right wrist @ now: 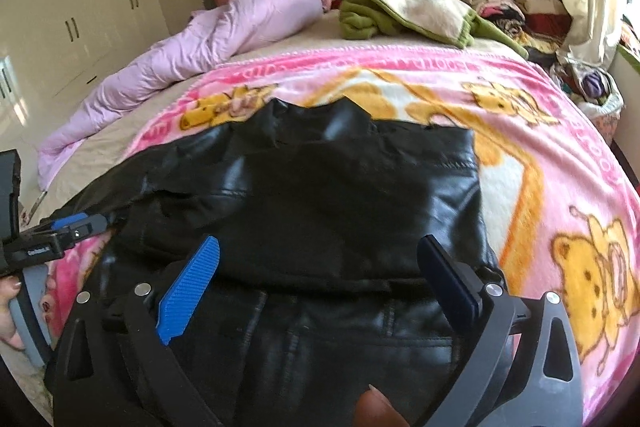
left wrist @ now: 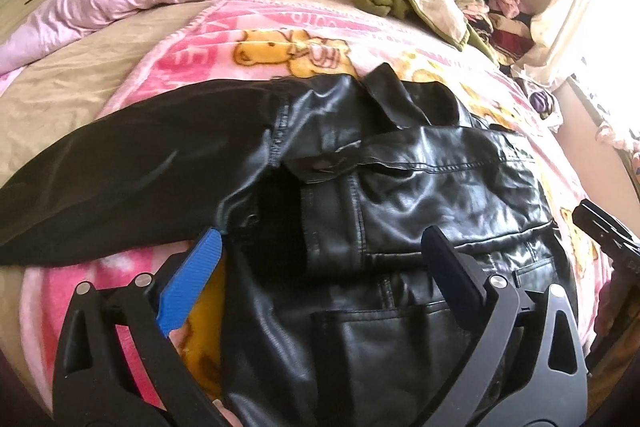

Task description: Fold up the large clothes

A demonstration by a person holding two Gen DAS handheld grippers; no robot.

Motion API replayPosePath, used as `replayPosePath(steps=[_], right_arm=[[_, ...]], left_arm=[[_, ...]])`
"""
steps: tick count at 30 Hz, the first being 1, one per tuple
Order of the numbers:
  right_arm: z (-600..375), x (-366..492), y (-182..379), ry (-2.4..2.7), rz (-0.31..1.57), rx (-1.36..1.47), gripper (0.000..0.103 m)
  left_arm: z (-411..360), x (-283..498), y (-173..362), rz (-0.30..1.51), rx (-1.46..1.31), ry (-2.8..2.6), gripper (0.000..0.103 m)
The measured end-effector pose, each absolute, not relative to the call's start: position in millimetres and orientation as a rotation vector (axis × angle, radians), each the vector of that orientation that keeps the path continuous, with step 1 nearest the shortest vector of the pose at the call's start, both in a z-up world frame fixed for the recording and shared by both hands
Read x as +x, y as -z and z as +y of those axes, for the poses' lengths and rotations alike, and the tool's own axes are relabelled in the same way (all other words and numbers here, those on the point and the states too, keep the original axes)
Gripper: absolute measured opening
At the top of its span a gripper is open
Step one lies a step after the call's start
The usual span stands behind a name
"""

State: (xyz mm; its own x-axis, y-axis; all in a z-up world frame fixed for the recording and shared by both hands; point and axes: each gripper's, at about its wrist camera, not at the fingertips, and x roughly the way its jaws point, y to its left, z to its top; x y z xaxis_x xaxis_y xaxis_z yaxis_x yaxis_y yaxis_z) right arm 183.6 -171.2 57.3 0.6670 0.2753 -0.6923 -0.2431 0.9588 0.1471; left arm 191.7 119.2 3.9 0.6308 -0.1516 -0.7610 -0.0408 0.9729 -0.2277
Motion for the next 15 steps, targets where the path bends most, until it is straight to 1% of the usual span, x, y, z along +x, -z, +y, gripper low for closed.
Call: replayPosePath(steps=[15], right_arm=[[-90,183,-90,-0.396,0.712,-0.013,0.099]], left_arm=[[174,163,-16,0.832,-0.286,-0.033,0.093]])
